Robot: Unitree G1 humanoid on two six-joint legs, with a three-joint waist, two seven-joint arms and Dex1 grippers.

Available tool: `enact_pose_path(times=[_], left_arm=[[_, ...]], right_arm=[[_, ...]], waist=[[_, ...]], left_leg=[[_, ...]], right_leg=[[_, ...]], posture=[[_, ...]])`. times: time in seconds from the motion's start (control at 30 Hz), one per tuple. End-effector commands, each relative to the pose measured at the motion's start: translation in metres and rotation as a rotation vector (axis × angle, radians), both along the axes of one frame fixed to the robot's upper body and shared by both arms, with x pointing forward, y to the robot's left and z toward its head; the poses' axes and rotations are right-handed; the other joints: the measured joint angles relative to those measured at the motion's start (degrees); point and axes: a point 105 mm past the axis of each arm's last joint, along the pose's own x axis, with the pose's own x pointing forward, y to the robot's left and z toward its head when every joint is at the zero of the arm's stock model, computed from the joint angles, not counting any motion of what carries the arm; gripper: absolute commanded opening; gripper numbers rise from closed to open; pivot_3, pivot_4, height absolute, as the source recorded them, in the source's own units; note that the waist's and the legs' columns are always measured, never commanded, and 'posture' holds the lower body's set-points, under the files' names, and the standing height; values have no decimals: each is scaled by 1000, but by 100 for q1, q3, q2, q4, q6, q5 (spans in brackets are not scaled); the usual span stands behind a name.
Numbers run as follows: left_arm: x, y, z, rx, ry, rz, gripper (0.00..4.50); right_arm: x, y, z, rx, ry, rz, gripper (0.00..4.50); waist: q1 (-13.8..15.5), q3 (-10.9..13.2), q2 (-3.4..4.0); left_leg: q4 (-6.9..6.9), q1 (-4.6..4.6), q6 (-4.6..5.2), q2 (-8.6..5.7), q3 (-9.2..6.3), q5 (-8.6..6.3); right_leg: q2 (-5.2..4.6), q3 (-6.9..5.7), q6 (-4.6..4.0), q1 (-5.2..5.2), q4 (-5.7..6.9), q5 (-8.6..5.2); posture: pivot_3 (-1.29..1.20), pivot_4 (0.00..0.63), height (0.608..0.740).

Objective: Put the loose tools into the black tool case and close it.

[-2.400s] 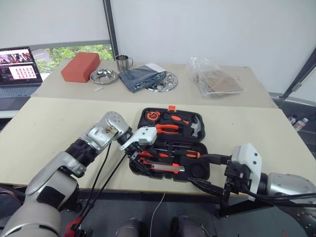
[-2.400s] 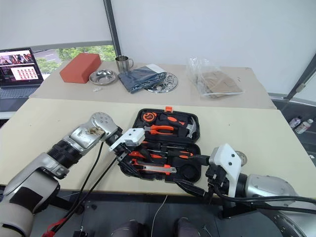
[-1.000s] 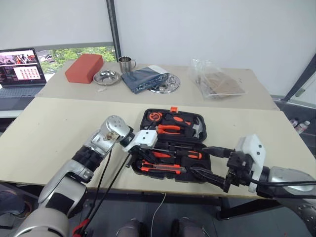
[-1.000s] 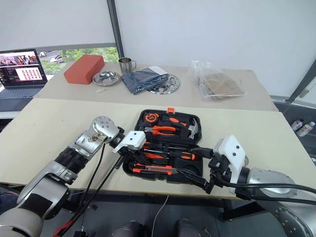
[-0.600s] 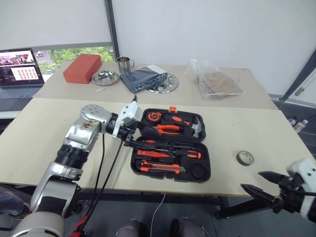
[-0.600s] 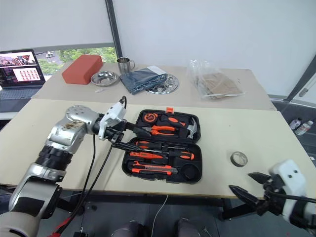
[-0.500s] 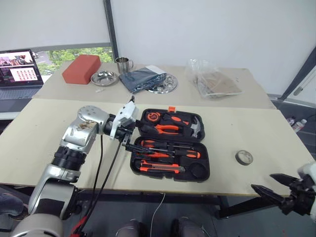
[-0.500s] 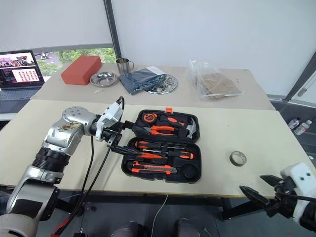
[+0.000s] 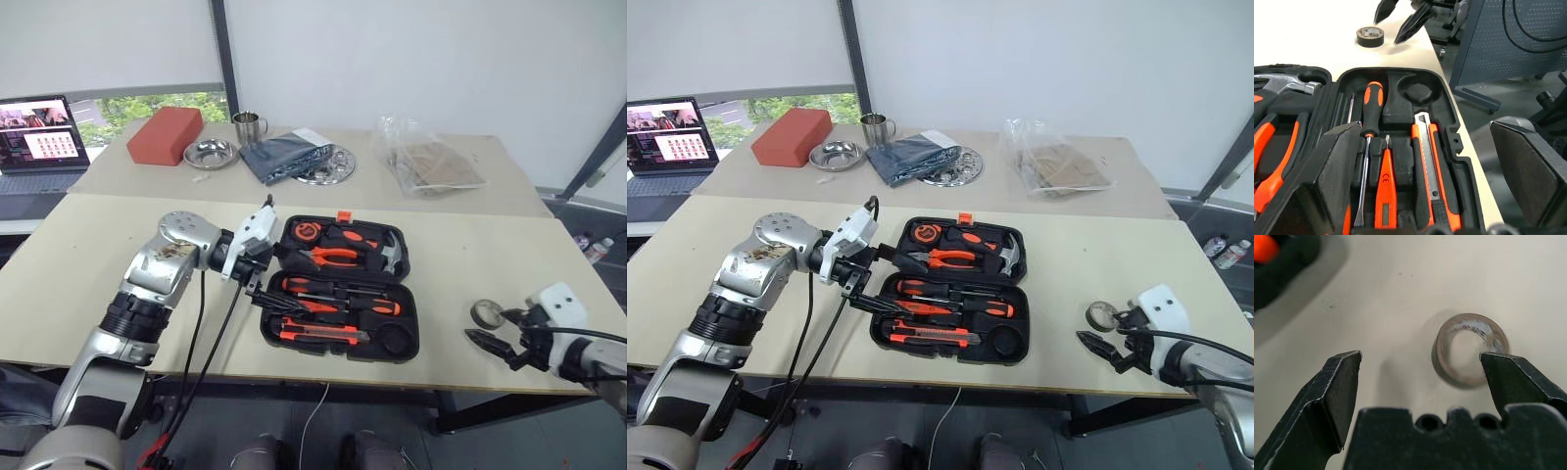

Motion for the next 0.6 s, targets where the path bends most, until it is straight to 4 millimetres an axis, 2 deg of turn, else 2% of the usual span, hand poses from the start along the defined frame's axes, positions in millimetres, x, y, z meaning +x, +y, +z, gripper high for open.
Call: enact_pose_path(times=[0.03,0.27,0.33,0.4,0.47,0.5,0.57,0.6], left_arm=[[-2,-1,7,-5,-40,-6,4500],[-2,0,1,10,-60,0,4500],[-3,1,0,13,-59,-1,4500],[-4,2,-1,17,-59,-2,4500],[-4,3,-2,19,-60,-4,4500],[-5,3,-2,21,-60,-7,4500],[-6,3,-3,23,-58,-12,4500],[-7,3,-4,24,-58,-14,4500]], right_arm=[[9,-1,-3,-18,-16,3,3766],[20,-5,-4,-19,-57,-5,1395],[18,7,16,28,-107,70,755],[8,32,37,89,-135,208,77],[-2,52,48,137,-136,313,77],[-12,70,52,158,-115,405,77],[-32,101,50,111,-67,590,77],[-34,109,48,94,-60,627,77]], waist=[[-2,0,0],[-20,-1,2],[-20,-1,2],[-20,1,4],[-20,1,7],[-22,1,7],[-16,1,7],[-15,1,7]], left_leg=[[-1,-3,0,-2,0,0],[0,3,-1,-2,4,0],[0,4,-1,-2,5,0],[0,3,-1,-2,5,0],[-1,3,-1,-1,5,1],[-1,4,-1,1,5,1],[-1,4,-1,2,4,0],[-2,4,-1,2,3,0]], right_leg=[[-2,0,0,-1,0,0],[0,0,14,1,3,-8],[-1,0,14,2,4,-8],[0,0,14,-1,5,-8],[0,2,10,-4,6,-5],[1,3,8,-3,6,-5],[0,4,5,-3,5,-2],[0,3,4,-1,4,-2]], posture=[[0,150,736],[0,150,736],[0,150,736],[0,150,736],[0,150,736],[0,150,736],[0,150,736],[0,150,736]])
